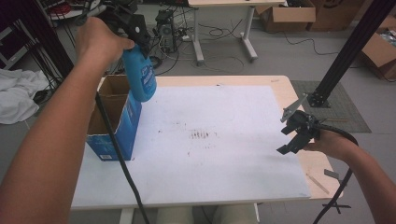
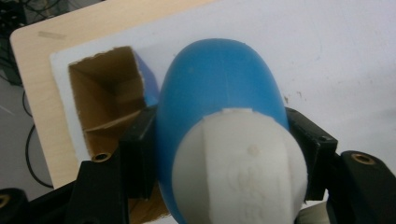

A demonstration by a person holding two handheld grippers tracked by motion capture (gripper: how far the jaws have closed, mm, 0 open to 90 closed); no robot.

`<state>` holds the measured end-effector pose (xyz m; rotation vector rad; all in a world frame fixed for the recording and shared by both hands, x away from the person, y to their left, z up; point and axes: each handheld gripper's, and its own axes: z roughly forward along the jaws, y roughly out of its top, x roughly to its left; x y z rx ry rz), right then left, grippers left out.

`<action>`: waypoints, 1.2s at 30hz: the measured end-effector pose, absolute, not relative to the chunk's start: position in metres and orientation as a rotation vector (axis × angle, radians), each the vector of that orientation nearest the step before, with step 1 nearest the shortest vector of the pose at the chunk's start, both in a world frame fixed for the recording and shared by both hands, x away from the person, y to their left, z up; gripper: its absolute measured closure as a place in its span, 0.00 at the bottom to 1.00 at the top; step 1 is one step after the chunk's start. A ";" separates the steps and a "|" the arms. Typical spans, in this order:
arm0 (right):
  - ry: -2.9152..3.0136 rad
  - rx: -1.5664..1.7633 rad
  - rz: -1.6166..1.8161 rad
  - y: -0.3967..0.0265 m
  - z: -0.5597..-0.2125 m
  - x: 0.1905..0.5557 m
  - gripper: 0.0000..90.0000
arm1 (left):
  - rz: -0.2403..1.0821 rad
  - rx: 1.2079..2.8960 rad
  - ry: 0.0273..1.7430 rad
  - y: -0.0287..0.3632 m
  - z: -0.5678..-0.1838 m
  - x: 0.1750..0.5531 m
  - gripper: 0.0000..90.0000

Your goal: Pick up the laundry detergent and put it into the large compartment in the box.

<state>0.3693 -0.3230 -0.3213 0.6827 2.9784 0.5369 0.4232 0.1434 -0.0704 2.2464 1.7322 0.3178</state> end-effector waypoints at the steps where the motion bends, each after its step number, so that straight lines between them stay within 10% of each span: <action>1: 2.978 0.681 0.536 -0.323 -0.322 0.370 0.19 | 0.319 2.234 1.746 0.147 -0.069 0.422 0.42; 36: 2.956 0.710 0.545 -0.342 -0.317 0.363 0.19 | 0.397 2.130 1.901 0.235 -0.131 0.400 0.42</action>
